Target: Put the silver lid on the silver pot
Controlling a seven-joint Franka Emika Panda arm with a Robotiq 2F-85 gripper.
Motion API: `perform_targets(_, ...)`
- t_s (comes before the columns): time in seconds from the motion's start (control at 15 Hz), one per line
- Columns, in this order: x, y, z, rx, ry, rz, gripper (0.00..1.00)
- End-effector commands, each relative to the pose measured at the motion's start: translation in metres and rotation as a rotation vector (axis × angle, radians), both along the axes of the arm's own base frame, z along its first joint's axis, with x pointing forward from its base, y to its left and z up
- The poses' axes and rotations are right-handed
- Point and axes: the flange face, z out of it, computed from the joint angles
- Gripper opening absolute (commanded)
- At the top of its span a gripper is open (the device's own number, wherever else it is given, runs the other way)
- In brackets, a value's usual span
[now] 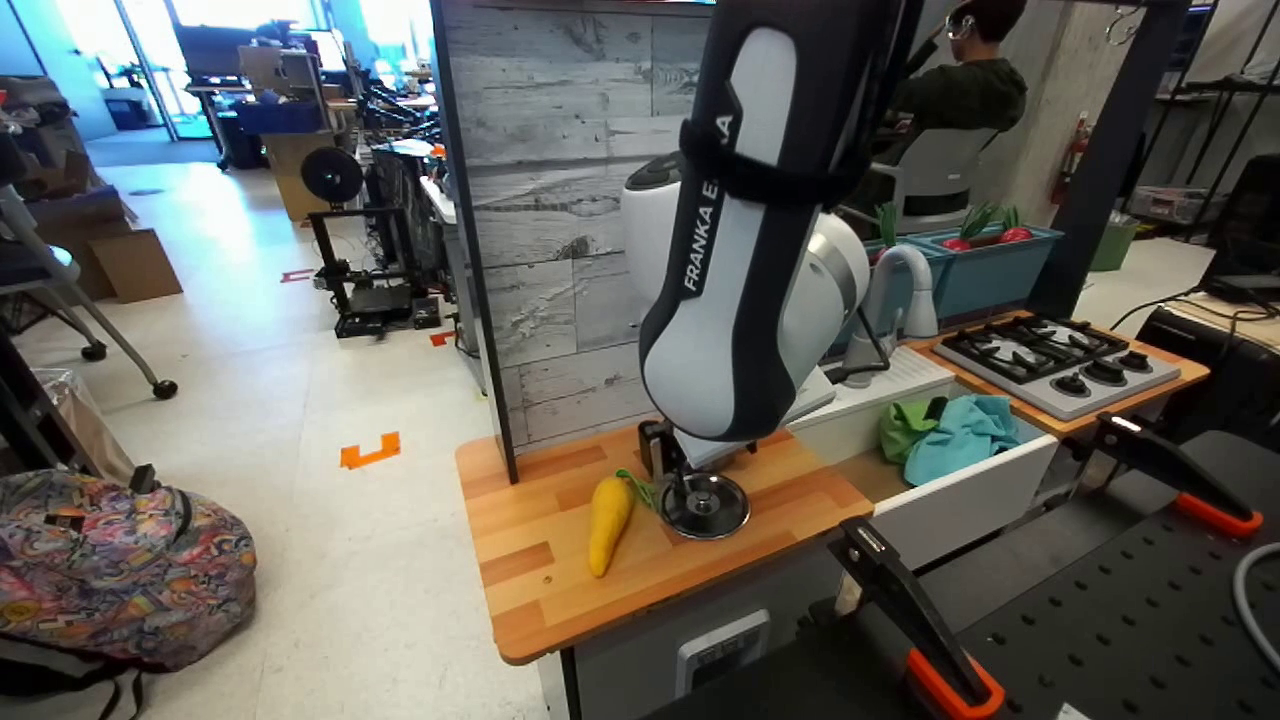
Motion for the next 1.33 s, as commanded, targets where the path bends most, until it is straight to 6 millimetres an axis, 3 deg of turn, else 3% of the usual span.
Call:
perform_targets(0.0, -0.005, 0.003, 0.006, -0.009, -0.083, 0.022, 1.00)
perform_targets(0.67, -0.034, 0.008, 0.021, 0.140, -0.123, 0.113, 1.00)
perform_targets(1.27, -0.042, -0.010, 0.036, 0.266, -0.036, 0.108, 1.00)
